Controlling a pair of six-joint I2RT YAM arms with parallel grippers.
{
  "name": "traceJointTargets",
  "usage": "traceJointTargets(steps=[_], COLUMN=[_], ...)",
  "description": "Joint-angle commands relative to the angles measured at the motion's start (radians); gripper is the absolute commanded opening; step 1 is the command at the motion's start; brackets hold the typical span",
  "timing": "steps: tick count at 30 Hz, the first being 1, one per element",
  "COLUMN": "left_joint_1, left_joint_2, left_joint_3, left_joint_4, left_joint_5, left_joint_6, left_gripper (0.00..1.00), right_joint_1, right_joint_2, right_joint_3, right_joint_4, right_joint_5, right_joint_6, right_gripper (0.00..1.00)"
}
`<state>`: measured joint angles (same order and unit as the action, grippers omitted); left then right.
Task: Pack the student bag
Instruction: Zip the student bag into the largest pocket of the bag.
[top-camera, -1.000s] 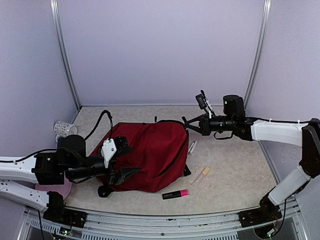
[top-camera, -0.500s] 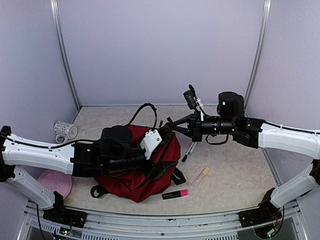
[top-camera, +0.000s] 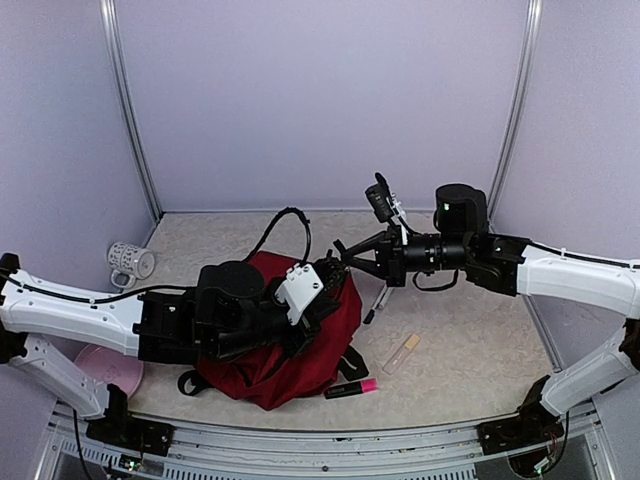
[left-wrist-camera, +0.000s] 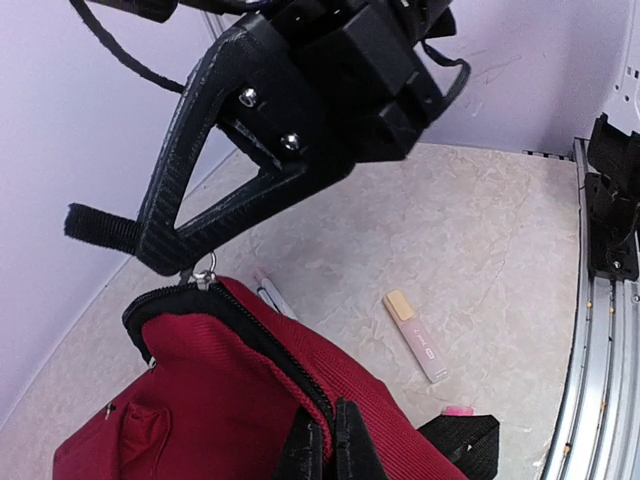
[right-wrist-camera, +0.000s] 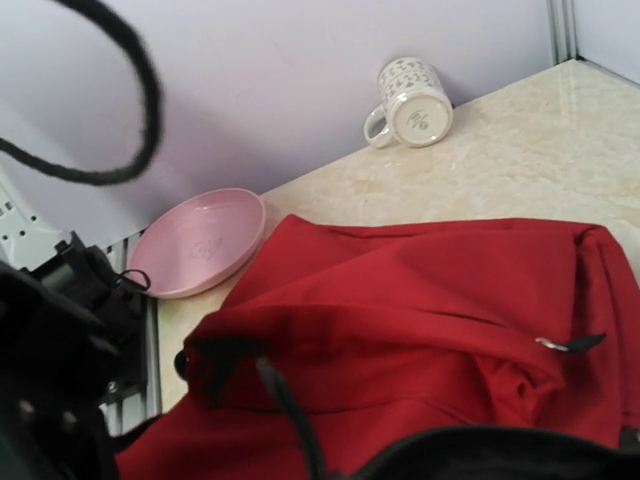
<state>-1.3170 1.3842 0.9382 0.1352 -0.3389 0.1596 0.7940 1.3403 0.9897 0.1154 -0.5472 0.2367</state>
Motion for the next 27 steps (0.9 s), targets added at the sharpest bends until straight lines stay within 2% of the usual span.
traceJointTargets(steps=[1,7,14,19,23,27], left_joint_1=[-0.082,-0.126,-0.142,-0.147,-0.164,-0.168], left_joint_2=[-0.101,-0.216,-0.414,-0.532,-0.538,-0.534], left_joint_3=[-0.044,-0.086,-0.153,-0.176,-0.151,-0.149], left_joint_4=[0.004,-0.06,-0.062,-0.054,-0.071,-0.124], left_joint_5=[0.094,0.166,0.188,0.192,0.19,0.127], left_joint_6=[0.105,0.133,0.138,0.141,0.162,0.17], left_gripper=[0.0,0.0,0.0,0.0,0.0,0.0], right_joint_1=[-0.141,-0.281,-0.372,-0.384,-0.384,-0.384], right_joint_2=[0.005,0.122,0.332,0.442,0.468,0.419], right_joint_3=[0.038,0.026,0.028,0.032,0.037,0.011], right_joint_4=[0.096,0.173,0.247,0.311,0.314,0.313], right_joint_5=[0.026,-0.047,-0.057,-0.052,-0.049,-0.086], right_joint_6=[-0.028,0.004,0.034,0.071,0.078,0.087], right_gripper=[0.0,0.0,0.0,0.0,0.0,0.0])
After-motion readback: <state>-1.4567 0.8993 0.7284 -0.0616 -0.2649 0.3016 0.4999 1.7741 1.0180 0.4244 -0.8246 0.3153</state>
